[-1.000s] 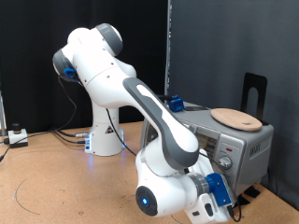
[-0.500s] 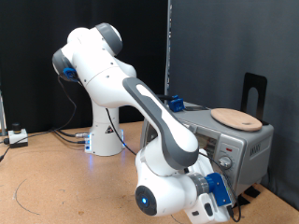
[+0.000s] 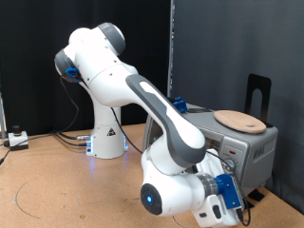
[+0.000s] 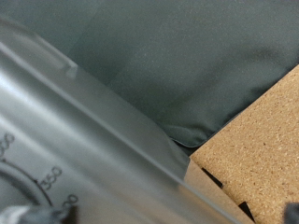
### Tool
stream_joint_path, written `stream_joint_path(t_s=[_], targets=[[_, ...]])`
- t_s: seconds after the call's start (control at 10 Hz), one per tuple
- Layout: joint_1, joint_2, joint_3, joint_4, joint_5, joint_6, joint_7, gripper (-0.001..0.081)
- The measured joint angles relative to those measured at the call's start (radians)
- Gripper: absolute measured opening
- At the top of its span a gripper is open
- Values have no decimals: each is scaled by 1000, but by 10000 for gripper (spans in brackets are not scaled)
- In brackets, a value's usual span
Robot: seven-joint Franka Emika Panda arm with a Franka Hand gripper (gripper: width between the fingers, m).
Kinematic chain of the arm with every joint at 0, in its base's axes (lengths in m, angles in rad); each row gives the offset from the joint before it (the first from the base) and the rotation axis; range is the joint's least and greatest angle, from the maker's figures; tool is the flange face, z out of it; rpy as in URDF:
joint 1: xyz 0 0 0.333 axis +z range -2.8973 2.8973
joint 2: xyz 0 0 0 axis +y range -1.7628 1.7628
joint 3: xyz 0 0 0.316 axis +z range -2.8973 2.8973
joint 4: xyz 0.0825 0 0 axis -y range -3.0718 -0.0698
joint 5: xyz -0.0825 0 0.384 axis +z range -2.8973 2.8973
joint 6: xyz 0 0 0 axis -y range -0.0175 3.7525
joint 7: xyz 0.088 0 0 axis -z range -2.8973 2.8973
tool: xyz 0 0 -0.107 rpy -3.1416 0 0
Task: Make a piece of toast with the oven
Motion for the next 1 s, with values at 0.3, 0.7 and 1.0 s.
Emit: stream_joint_path(t_s=[0.3, 0.7, 1.0], targets=[[5, -1, -38, 31, -51, -54, 156, 720], [-32, -45, -115, 72, -133, -274, 408, 807], [-61, -99, -153, 85, -177, -276, 440, 808]])
